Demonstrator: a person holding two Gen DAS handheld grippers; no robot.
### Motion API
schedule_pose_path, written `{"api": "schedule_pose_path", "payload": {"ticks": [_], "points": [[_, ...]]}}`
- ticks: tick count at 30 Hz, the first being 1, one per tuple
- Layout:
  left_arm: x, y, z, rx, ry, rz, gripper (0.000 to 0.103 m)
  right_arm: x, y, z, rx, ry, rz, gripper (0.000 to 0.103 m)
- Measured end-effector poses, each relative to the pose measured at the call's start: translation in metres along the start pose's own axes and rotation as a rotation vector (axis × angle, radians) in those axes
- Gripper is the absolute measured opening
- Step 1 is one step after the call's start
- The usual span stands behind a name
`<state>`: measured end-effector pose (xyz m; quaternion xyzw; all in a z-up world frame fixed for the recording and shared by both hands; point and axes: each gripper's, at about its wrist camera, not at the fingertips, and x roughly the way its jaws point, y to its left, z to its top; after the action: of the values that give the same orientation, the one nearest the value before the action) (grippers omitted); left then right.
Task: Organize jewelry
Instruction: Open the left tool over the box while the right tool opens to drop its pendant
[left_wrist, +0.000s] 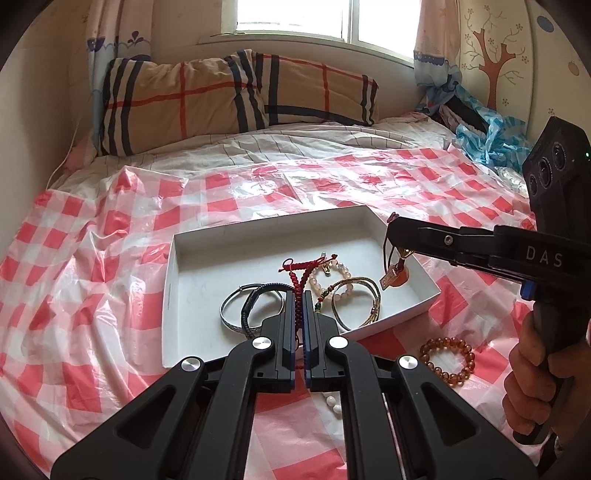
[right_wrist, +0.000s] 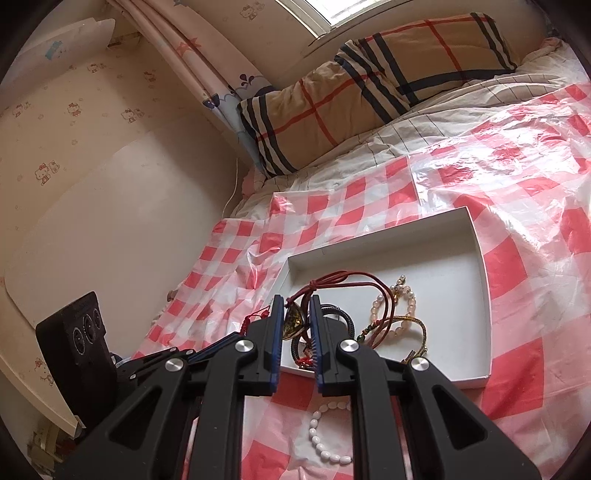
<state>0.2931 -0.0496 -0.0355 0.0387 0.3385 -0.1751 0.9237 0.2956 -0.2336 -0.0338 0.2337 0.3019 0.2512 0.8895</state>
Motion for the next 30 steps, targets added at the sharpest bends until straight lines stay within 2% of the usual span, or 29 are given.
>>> {"api": "schedule_pose_path", "payload": {"ticks": [15,17,18,23,26,28,30], "points": [[0.037,-0.003,0.001,0.000,0.026,0.009,0.003,0.033,-0.002,-0.005,-0.095,0.041,-0.133,0.015],[0.042,-0.002,0.000,-0.014,0.040,0.014,0.004,0.042,-0.001,-0.007,-0.118,0.069,-0.170,0.024],[0.045,-0.001,-0.001,-0.021,0.054,0.012,0.004,0.045,-0.002,-0.009,-0.122,0.079,-0.184,0.038],[0.053,0.007,-0.006,-0.068,0.099,-0.002,0.006,0.039,-0.006,-0.009,-0.125,0.068,-0.211,0.040],[0.049,0.012,-0.007,-0.090,0.095,0.008,0.013,0.027,-0.013,-0.004,-0.103,0.037,-0.222,0.040],[0.043,0.016,-0.008,-0.106,0.084,0.018,0.024,0.018,-0.018,-0.001,-0.085,0.021,-0.235,0.043],[0.037,0.017,-0.010,-0.118,0.073,0.026,0.029,0.008,-0.024,0.003,-0.062,0.003,-0.255,0.044]]}}
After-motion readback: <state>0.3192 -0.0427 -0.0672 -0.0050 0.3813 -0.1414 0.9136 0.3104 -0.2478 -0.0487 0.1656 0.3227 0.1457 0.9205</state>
